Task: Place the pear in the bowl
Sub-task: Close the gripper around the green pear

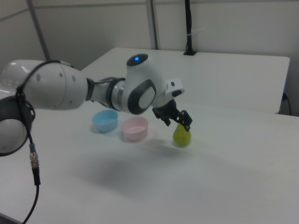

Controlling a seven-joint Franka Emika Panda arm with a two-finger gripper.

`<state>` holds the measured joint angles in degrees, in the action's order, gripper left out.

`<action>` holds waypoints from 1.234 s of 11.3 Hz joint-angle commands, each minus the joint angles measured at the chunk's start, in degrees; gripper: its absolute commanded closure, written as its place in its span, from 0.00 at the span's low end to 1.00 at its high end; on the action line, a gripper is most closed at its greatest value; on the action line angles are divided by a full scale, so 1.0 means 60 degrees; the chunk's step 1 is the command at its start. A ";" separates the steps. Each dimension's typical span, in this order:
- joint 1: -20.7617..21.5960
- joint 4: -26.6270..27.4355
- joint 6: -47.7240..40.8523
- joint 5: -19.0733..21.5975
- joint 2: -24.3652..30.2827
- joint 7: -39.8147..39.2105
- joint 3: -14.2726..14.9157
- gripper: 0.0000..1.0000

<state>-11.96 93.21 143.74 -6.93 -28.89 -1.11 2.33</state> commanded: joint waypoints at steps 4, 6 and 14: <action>-0.0013 -0.0739 0.0917 -0.0104 -0.1205 0.0009 0.0022 0.00; 0.0002 -0.0741 0.1455 -0.0104 -0.1337 0.0009 0.0022 0.04; -0.0027 -0.0726 0.1664 -0.0119 -0.1280 -0.0065 0.0022 0.78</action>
<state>-12.26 89.54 153.04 -6.94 -36.62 -1.10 2.27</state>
